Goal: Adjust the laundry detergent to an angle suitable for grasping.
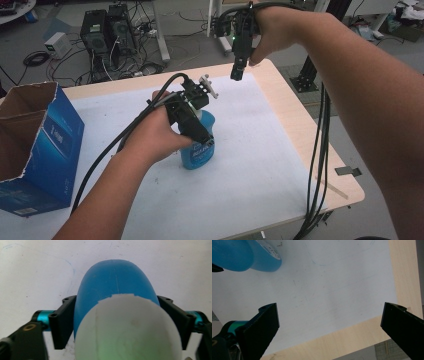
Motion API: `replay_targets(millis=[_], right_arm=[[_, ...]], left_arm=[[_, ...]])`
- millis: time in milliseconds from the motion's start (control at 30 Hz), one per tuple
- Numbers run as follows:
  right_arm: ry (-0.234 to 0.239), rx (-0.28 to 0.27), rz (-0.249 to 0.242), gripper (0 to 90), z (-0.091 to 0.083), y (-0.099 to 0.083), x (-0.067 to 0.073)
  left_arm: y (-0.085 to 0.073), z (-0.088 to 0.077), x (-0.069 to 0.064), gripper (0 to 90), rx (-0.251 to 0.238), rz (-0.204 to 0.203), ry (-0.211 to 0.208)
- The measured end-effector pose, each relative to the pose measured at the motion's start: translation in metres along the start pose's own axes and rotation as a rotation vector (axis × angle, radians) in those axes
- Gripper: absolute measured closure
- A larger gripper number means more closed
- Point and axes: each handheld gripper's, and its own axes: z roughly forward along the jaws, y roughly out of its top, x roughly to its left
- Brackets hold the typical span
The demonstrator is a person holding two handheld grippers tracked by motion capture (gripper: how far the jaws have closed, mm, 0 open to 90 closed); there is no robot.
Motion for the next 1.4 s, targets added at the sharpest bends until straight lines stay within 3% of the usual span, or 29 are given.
replay_targets(millis=[300, 467, 700, 900, 1133, 1400], right_arm=[[0.000, 0.005, 0.003, 0.9, 0.0012, 0.0007, 0.0005], [0.000, 0.002, -0.002, 0.9, 0.0013, 0.0033, 0.0020], [-0.002, 0.006, 0.001, 0.9, 0.0018, 0.0023, 0.0015], [-0.003, 0.007, 0.002, 0.9, 0.0023, 0.0007, 0.0007], [-0.002, 0.010, 0.003, 0.9, 0.0027, 0.0010, 0.0003], [-0.004, 0.015, -0.001, 0.9, 0.0030, 0.0042, 0.0029]], left_arm=[[0.0004, 0.0001, -0.0014, 24.9, -0.009, -0.001, -0.014], [0.0006, 0.0011, -0.0005, 30.5, -0.007, -0.005, -0.014], [0.0008, 0.0031, -0.0020, 30.8, 0.006, 0.017, 0.009], [0.0005, 0.0033, -0.0014, 36.6, 0.001, 0.019, 0.030], [-0.0001, 0.0042, 0.0003, 38.5, -0.015, 0.004, 0.032], [-0.0010, 0.0028, 0.0008, 38.9, -0.009, 0.023, 0.027]])
